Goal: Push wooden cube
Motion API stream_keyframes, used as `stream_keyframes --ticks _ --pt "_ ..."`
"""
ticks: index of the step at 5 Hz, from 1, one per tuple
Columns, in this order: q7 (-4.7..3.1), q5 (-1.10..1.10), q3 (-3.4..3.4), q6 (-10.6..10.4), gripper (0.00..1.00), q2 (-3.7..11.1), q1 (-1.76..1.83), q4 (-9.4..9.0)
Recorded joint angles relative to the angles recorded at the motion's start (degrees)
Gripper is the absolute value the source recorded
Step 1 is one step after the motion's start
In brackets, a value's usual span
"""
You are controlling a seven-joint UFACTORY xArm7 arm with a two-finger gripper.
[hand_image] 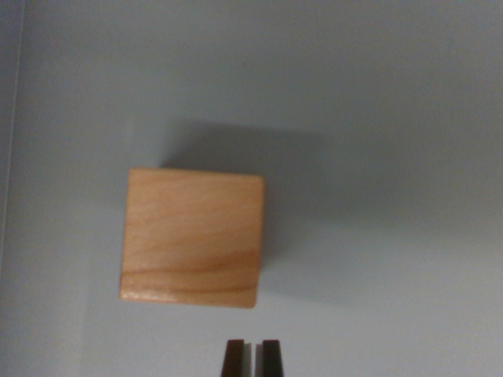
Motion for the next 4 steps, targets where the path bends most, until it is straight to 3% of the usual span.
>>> stream_keyframes --ticks 1,2,3,4 --pt "0.00 0.00 0.00 0.0 0.00 0.00 0.00 0.00" --pt "0.87 -0.23 0.39 -1.6 0.00 0.56 0.56 -1.22" --pt "0.87 -0.23 0.39 -1.6 0.00 0.56 0.56 -1.22" --pt "1.58 -0.42 0.72 -2.9 0.00 1.02 1.01 -2.21"
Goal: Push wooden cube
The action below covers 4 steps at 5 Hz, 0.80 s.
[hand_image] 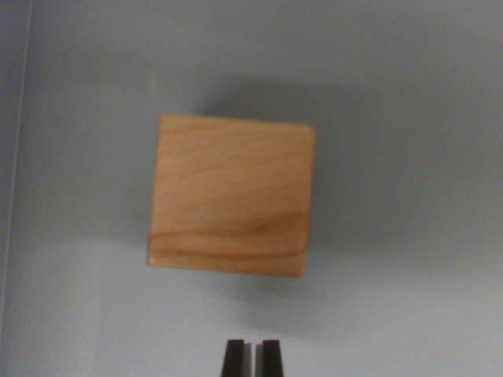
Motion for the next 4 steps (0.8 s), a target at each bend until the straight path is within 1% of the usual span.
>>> stream_keyframes --ticks 1,2,3,4 --pt "0.00 0.00 0.00 0.0 0.00 0.00 0.00 0.00" --pt "0.54 -0.14 0.25 -1.0 0.00 0.35 0.35 -0.76" --pt "0.54 -0.14 0.25 -1.0 0.00 0.35 0.35 -0.76" --pt "0.92 -0.24 0.41 -1.7 0.00 0.59 0.59 -1.28"
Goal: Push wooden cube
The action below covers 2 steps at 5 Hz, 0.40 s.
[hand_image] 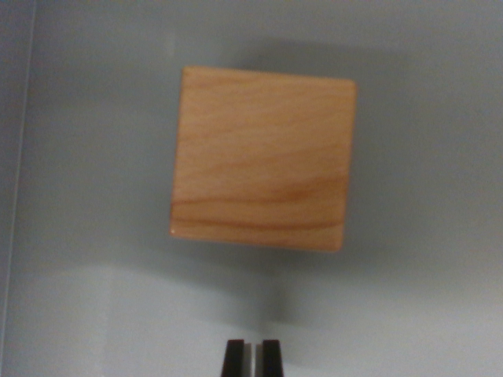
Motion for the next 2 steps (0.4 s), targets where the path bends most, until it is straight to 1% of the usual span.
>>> stream_keyframes --ticks 1,2 --pt "0.00 0.00 0.00 0.0 0.00 0.00 0.00 0.00" --pt "0.17 -0.04 0.08 -0.3 0.00 0.11 0.11 -0.23"
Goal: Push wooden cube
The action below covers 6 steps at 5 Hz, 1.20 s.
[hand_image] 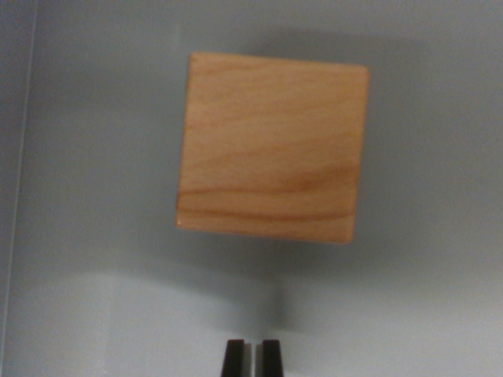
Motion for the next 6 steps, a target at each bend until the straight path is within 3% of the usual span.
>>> stream_keyframes --ticks 4,5,6 --pt "0.01 0.00 0.00 0.0 0.00 0.01 0.01 -0.01" --pt "0.01 0.00 0.00 0.0 1.00 0.01 0.01 -0.01" --pt "0.01 0.00 0.00 0.0 1.00 0.01 0.01 -0.01"
